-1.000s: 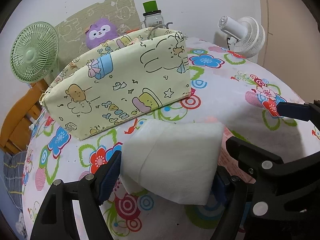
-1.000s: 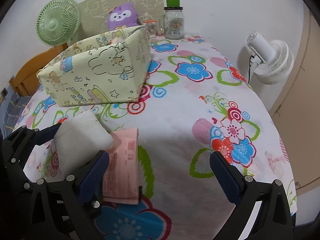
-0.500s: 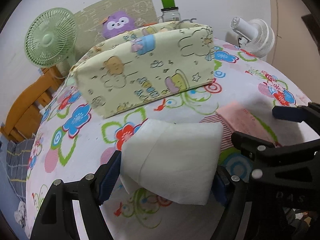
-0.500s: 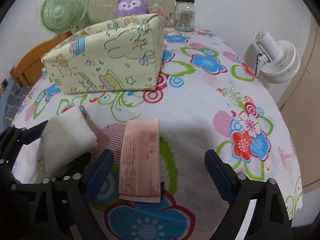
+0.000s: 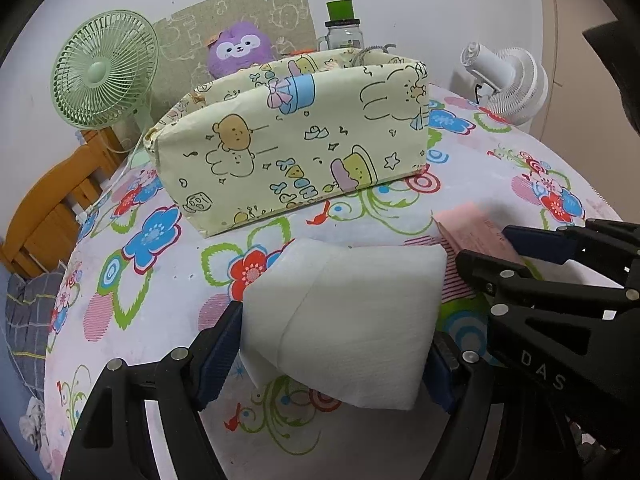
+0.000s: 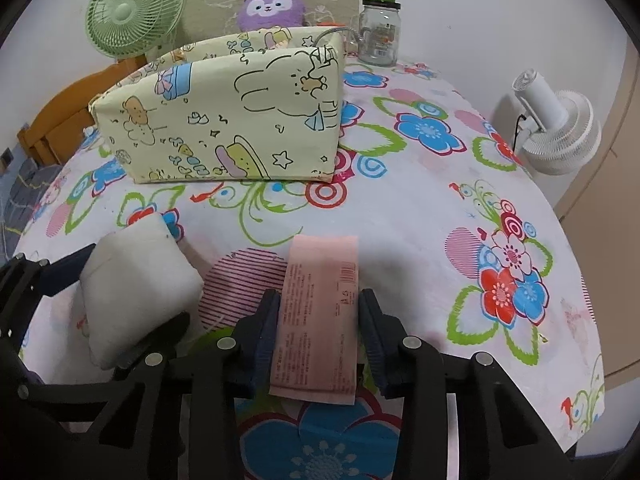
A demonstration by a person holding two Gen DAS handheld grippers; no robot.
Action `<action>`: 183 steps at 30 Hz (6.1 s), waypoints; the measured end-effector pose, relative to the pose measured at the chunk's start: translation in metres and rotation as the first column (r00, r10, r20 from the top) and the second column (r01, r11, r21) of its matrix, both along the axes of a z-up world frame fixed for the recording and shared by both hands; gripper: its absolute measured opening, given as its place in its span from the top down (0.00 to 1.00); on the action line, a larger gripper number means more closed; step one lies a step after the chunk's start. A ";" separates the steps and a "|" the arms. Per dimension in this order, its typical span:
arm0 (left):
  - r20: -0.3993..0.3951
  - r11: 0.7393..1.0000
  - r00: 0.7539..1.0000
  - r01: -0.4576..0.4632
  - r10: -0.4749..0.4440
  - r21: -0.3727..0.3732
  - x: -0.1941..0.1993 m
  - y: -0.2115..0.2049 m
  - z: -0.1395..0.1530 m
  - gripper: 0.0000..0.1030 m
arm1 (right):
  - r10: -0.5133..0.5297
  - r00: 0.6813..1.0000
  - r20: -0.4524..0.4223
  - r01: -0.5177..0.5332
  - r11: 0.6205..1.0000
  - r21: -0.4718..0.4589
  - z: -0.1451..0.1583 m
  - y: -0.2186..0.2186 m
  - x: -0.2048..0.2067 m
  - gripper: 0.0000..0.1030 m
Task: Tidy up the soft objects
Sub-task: 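Grasp the pink paper pack with the right tool while the left tool holds the towel, then carry the towel with the left tool while the right tool carries the pink pack to the box, then lower the towel into the box with the left tool while the right tool releases the pink pack inside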
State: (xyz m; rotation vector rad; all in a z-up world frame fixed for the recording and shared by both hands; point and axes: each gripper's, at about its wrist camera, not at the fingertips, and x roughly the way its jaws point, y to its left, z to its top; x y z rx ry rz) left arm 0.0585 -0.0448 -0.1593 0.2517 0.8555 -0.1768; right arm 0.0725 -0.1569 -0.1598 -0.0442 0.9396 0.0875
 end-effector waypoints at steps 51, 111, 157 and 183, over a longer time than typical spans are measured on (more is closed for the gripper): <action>0.158 0.997 0.985 -0.060 0.069 -0.057 -0.004 0.024 0.095 0.22 | 0.042 0.984 0.174 -0.051 0.998 0.046 0.099 0.017 -0.004 0.58; 0.257 0.999 0.966 -0.019 0.030 -0.045 0.076 0.029 0.146 0.22 | 0.036 0.954 0.297 -0.067 0.993 0.093 0.157 0.029 0.074 0.58; 0.042 0.994 0.996 -0.075 0.078 -0.075 0.166 0.039 0.075 0.02 | 0.092 0.990 0.105 -0.101 0.992 0.077 0.087 0.059 0.176 0.58; 0.058 0.996 0.996 -0.063 0.066 -0.058 0.140 0.028 0.083 0.02 | 0.060 0.993 0.098 -0.069 0.994 0.086 0.093 0.044 0.159 0.26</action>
